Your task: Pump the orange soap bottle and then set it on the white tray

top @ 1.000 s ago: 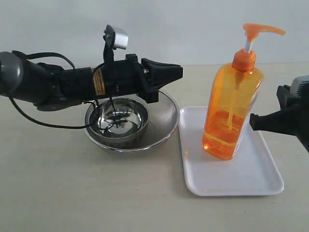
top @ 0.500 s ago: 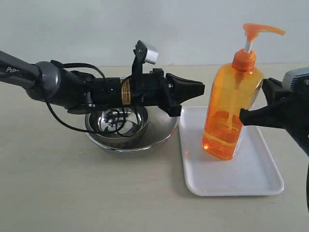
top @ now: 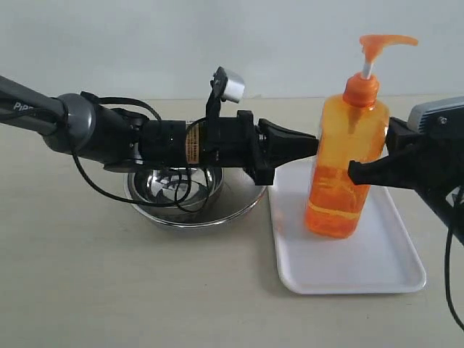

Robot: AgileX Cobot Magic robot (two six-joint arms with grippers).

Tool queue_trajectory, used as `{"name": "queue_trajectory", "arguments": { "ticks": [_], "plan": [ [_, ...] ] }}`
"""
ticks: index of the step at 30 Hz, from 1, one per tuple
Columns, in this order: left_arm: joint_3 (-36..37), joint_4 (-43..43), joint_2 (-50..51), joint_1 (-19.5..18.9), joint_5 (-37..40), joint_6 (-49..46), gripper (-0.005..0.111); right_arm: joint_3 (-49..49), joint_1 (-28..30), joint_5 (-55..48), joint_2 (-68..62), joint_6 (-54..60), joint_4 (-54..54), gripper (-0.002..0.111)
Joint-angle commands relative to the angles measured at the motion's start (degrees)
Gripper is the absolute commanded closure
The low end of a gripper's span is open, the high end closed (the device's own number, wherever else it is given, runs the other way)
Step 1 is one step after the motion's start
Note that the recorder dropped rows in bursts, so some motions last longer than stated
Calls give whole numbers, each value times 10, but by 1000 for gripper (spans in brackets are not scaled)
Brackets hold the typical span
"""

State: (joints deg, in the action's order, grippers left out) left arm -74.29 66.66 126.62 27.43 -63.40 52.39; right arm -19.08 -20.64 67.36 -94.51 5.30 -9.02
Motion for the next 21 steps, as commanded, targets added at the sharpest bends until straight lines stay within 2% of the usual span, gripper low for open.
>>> {"name": "queue_trajectory", "arguments": {
  "ticks": [1,4,11,17,21],
  "plan": [
    [-5,6,-1,18,-23,8,102,-15,1,-6,0,-3,35,108],
    [-5,6,-1,21,2,8,102,-17,1,-18,0,-2,36,108],
    [-1,12,-6,16,0,12,102,-16,1,-3,0,1,6,108],
    [35,13,-40,-24,5,12,102,-16,1,-14,26,-6,-28,108],
    [79,-2,-69,-37,2,-9,102,3,1,-15,80,37,-77,108]
  ]
}}
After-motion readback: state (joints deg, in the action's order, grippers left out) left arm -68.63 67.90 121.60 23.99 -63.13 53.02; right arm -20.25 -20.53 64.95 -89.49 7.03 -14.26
